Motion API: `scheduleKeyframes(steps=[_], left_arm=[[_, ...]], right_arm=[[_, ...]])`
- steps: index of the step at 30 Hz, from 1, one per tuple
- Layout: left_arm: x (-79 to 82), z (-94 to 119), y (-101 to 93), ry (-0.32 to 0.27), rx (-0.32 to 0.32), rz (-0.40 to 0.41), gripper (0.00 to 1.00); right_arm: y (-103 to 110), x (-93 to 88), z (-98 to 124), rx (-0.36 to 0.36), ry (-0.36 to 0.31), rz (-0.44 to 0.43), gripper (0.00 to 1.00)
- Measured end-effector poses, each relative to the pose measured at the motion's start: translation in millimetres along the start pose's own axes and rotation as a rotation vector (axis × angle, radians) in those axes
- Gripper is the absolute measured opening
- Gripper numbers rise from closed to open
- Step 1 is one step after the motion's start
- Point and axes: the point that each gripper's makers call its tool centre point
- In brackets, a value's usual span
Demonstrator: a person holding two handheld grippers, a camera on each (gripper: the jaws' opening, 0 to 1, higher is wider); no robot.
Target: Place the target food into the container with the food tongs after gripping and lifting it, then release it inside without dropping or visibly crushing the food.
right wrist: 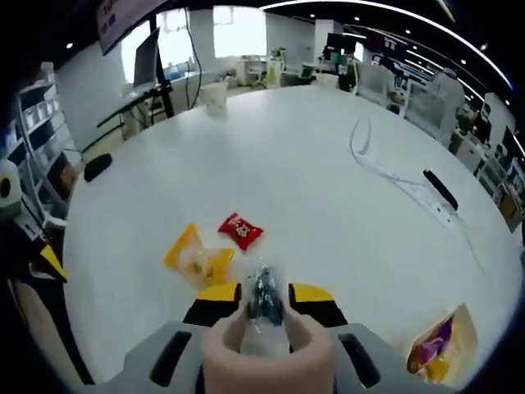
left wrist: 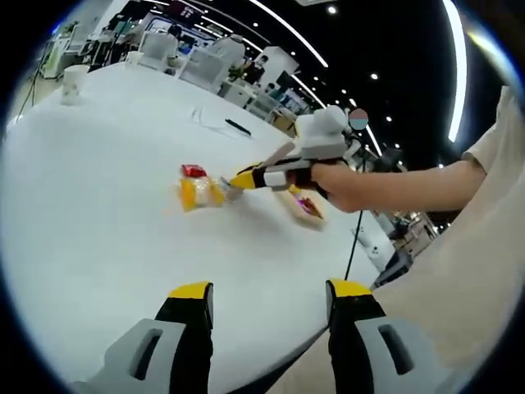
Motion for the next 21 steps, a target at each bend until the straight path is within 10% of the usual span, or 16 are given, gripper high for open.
scheduleKeyframes(steps=[21], left_arm=[[6.5,-2.0,-7.5,-0.015,-0.009,-0.024,0.55]], right_arm=[[-29.4,21.9,31.5,-0.023,-0.095,-0.065,0.22]])
Point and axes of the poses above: the point that each gripper's makers call its tool centre point, and the gripper's own axes: z roughly backward along the fingers, y roughly to its left, x roughly out of its top, and after that the axes turned 4 degrees about y, right-handed
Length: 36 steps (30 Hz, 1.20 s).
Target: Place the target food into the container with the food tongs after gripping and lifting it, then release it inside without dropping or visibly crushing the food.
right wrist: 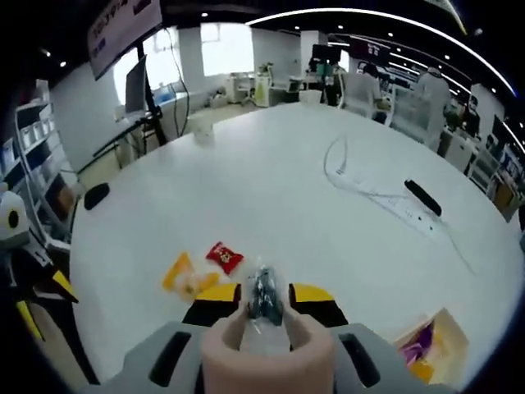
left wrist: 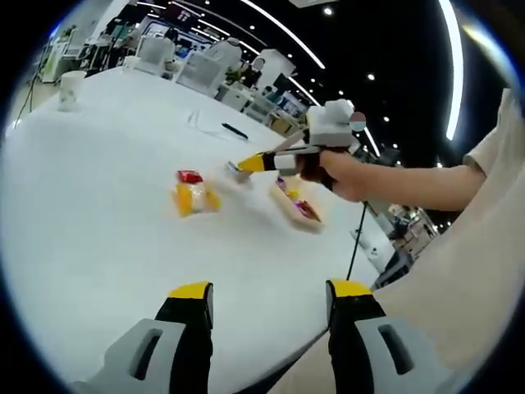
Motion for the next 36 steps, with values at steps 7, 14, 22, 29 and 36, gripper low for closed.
scheduleKeyframes(steps=[7,14,22,29,36], left_arm=[[-4.0,-0.6,-5.2,0.003,-0.011,-0.003,0.55],[2.5,0.1,-11.1,-0.011,-0.018,-0.028,0.55],[0.0,2.5,-18.1,-0.007,-0.025,-0.051,0.55],[-2.4,0.8,-23.6,-0.001,-0.031,-0.067,0.55],[-1.9,0.2,-25.0,0.004,-0.034,-0.086,0.55]], right_arm=[[-5.3,0.2,14.3,-0.008,-0.018,-0.032,0.22],[-16.7,4.8,35.4,-0.040,-0.051,-0.052,0.22],[-25.2,4.7,56.9,-0.068,-0.075,-0.052,0.23],[-36.9,0.8,74.3,-0.095,-0.091,-0.070,0.23],[-46.9,-2.6,87.1,-0.110,-0.119,-0.120,0.23]])
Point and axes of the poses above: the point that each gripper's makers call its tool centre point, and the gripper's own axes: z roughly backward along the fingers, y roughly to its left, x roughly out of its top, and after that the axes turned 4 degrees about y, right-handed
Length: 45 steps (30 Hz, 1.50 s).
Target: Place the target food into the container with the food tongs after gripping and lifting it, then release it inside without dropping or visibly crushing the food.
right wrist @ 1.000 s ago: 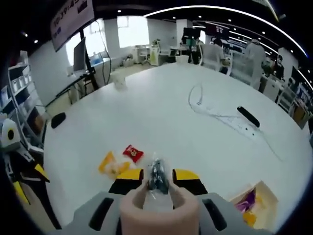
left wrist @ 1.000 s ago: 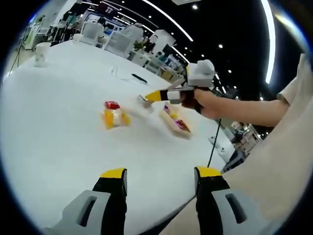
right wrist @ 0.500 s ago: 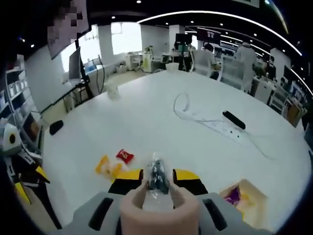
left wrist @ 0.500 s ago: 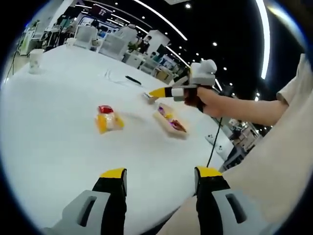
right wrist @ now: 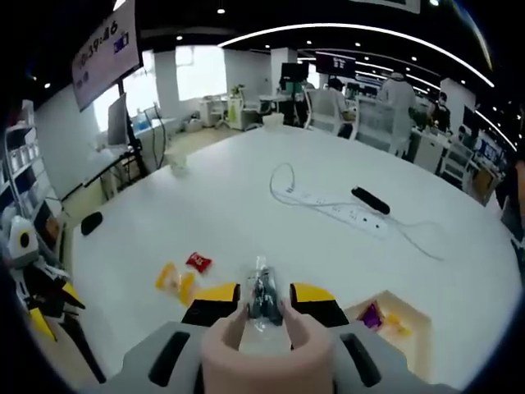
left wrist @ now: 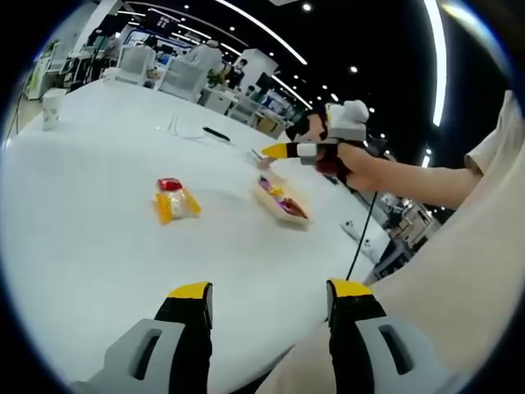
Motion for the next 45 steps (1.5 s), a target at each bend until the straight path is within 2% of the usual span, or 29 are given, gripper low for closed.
scheduleKeyframes(steps=[10,28,45], left_arm=[[-1.1,-0.7,-3.2,0.000,-0.006,-0.017,0.55],[-5.9,-1.7,-12.8,0.002,-0.019,-0.036,0.55],[-4.3,-8.6,-22.0,0.016,-0.043,-0.056,0.55]], right_arm=[[-12.0,-2.3,19.2,-0.042,-0.032,-0.058,0.23],[-29.5,-6.3,47.9,-0.103,-0.063,-0.099,0.23],[-58.0,-13.4,69.9,-0.162,-0.083,-0.141,0.23]])
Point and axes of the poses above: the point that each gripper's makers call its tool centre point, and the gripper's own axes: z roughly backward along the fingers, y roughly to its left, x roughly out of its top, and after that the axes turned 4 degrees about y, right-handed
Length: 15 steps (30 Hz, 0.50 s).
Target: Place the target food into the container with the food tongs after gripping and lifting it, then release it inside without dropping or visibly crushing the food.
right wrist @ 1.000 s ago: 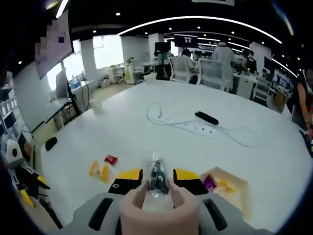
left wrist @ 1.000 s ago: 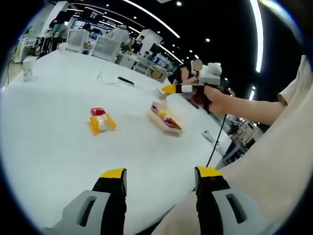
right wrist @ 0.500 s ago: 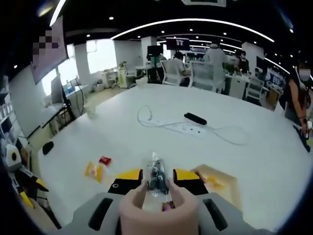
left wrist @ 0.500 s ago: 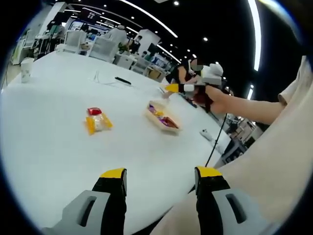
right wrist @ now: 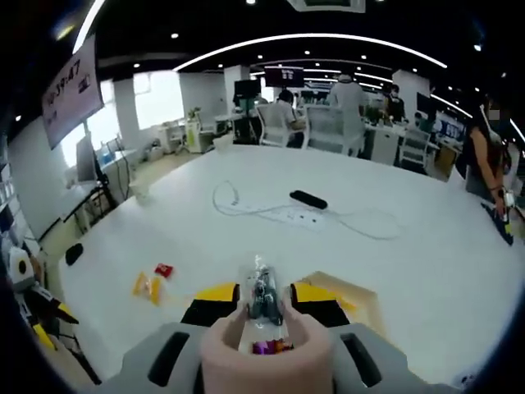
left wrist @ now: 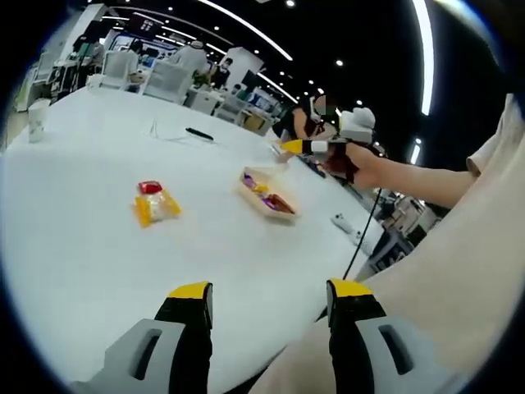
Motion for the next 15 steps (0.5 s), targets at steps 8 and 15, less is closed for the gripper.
scheduleKeyframes(steps=[8,15], left_arm=[[3.5,-2.0,-0.5,0.006,-0.009,-0.013,0.55],[2.5,-1.2,0.7,0.011,-0.010,-0.015,0.55]], right_arm=[[-16.9,-1.1,2.7,-0.025,-0.005,-0.016,0.23],[-22.3,-1.7,5.1,-0.038,-0.006,-0.024,0.23]])
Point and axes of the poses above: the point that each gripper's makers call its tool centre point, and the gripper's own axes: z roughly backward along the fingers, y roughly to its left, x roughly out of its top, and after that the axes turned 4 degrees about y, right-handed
